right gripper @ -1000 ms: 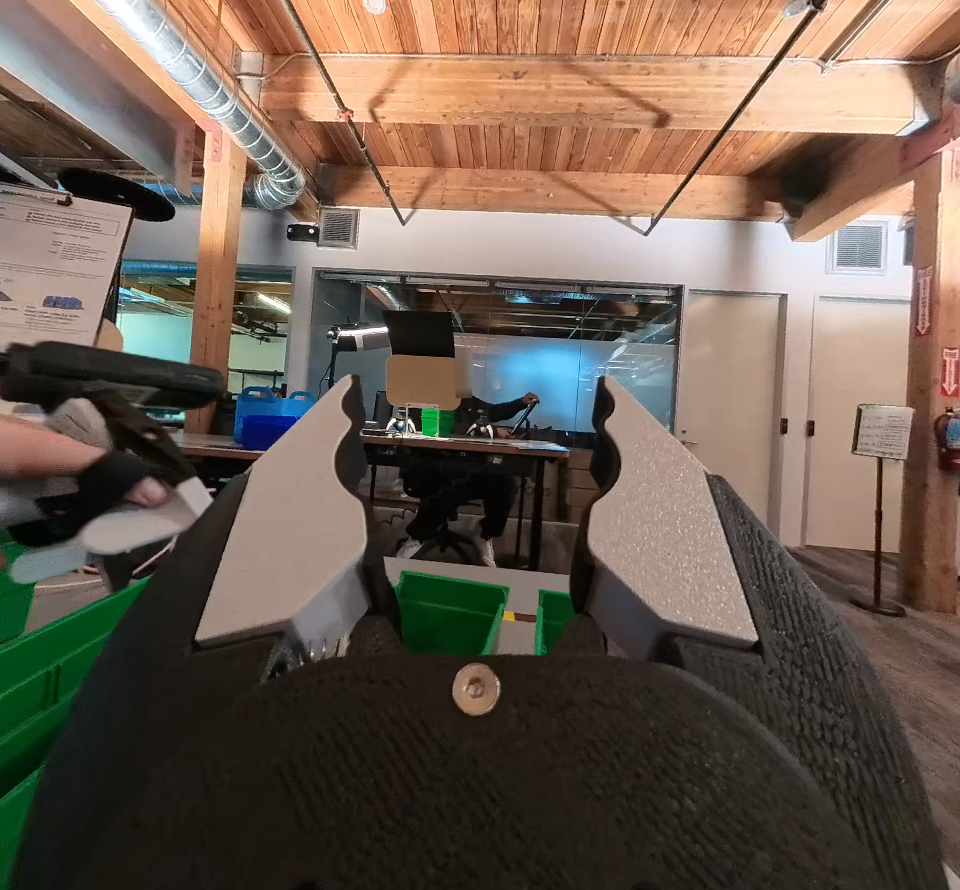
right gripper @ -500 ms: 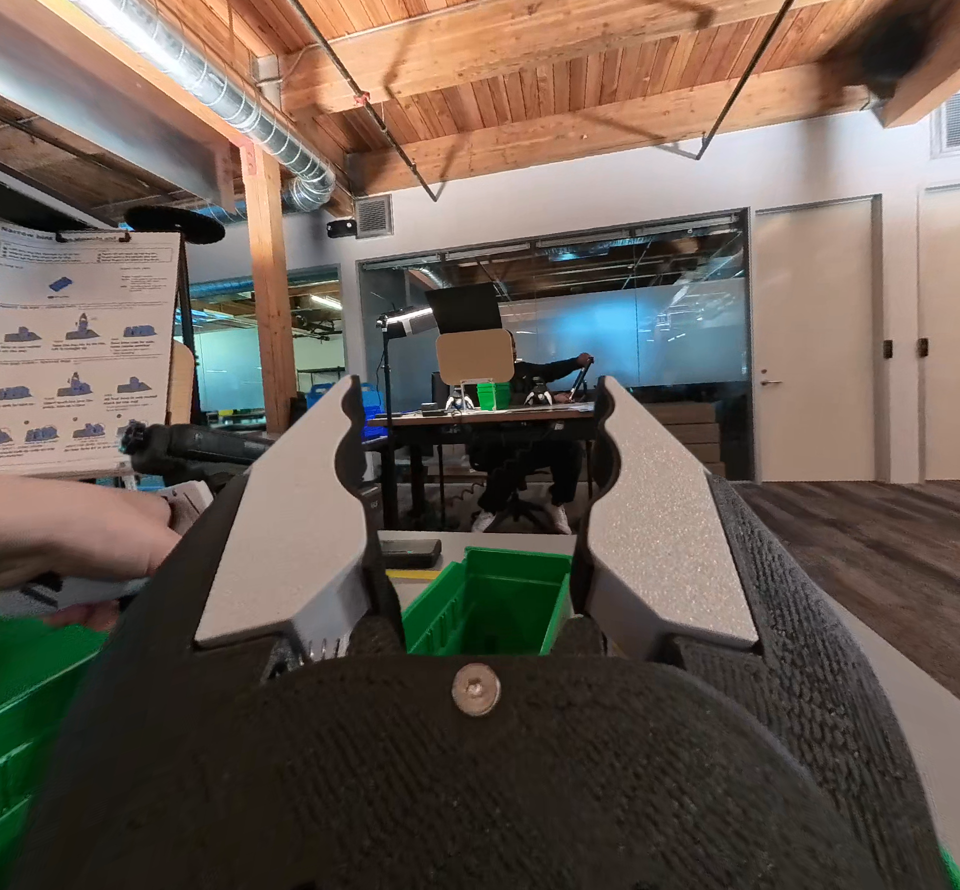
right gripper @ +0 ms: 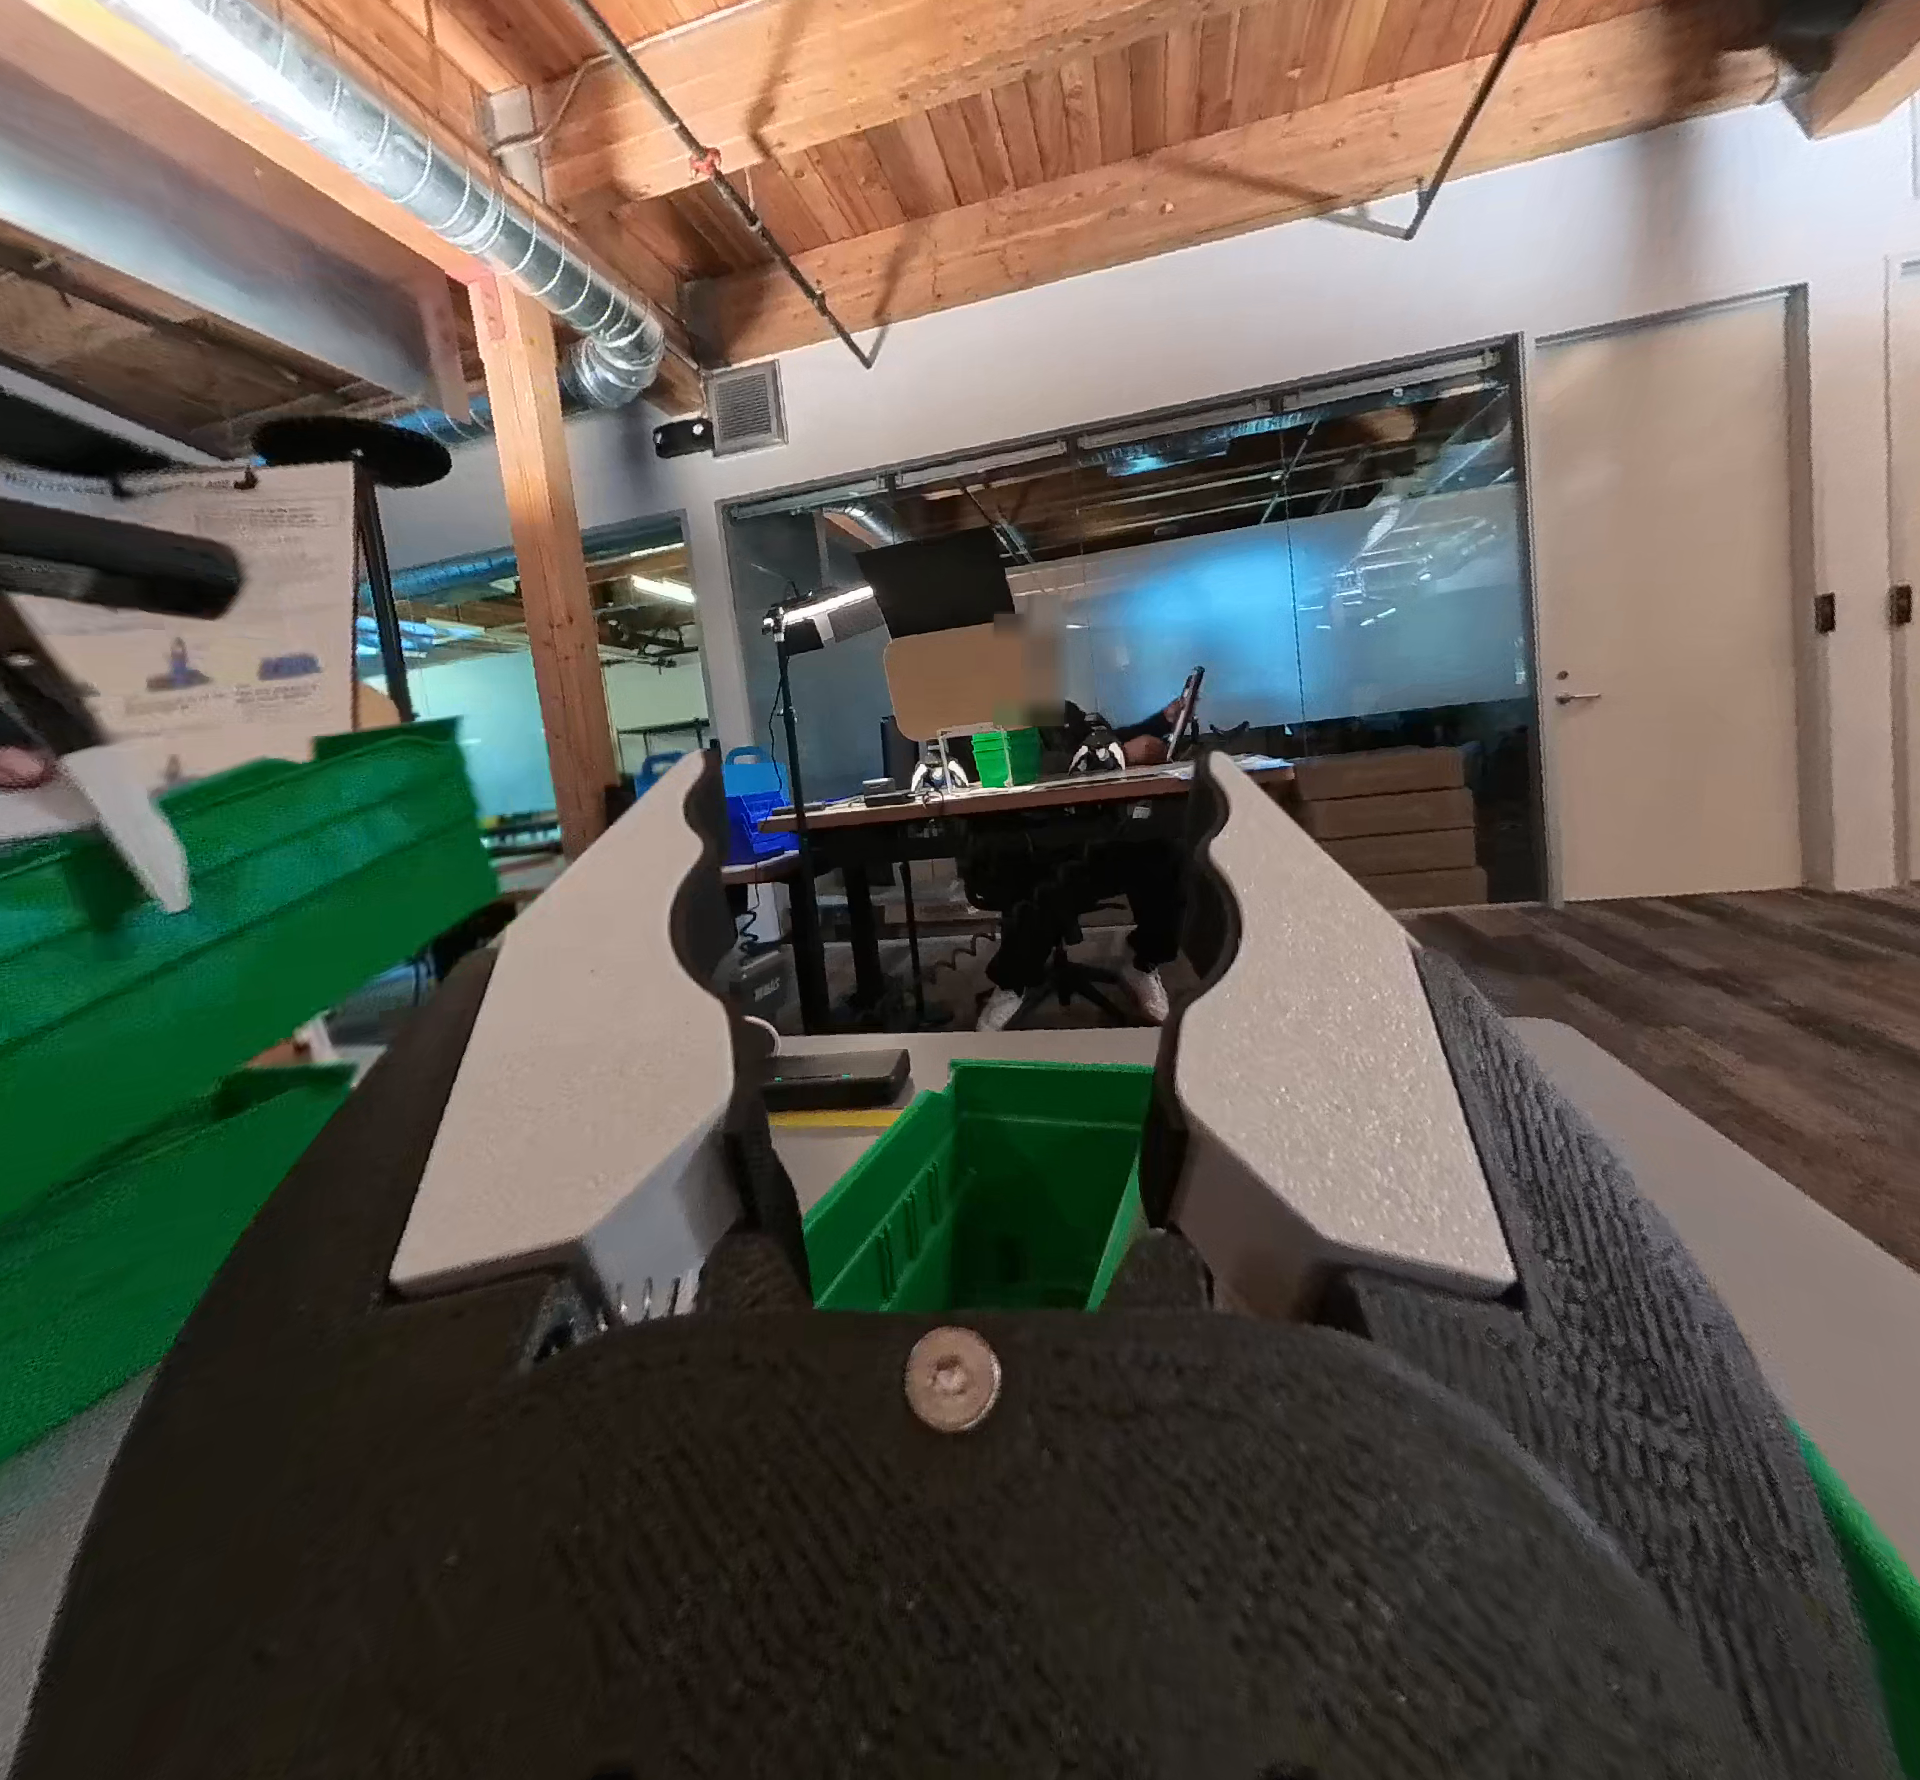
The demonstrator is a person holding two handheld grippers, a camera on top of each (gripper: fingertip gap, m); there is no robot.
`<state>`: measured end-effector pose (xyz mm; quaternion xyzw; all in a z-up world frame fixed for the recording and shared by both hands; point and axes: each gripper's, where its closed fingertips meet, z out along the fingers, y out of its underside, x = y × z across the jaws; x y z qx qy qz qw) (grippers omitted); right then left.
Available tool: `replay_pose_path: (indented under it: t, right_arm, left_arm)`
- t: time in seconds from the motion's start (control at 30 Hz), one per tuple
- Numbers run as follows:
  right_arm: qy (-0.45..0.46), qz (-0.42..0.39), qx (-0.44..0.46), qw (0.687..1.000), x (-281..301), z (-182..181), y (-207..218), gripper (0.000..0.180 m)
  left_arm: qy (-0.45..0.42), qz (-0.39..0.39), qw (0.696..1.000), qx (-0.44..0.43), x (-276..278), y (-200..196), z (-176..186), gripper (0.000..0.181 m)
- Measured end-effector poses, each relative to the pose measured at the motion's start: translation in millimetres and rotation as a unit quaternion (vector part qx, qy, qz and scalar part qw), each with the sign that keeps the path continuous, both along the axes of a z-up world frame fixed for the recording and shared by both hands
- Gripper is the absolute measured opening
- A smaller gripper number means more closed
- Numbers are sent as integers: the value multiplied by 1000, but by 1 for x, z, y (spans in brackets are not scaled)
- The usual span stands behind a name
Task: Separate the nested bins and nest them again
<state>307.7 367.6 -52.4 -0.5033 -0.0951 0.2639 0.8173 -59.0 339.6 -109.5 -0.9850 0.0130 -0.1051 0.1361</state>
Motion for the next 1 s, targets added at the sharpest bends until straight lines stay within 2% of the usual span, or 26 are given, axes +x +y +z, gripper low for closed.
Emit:
replay_pose_path:
  t: [0.13,0.37,0.6,1.0]
  right_arm:
    - [23,-16,7,1000,12,1,-1,87]
    - [27,-3,-4,1000,10,1,1,86]
    - [17,-14,3,1000,9,1,-1,84]
    - [20,-14,-15,1000,8,-3,5,84]
  left_arm:
    - [62,36,997,-17,-65,-31,14,114]
    - [18,76,994,-72,-109,-66,-17,117]
    - [-3,75,993,-91,-119,-58,-51,118]
    - [-26,39,995,-83,-118,-44,-84,121]
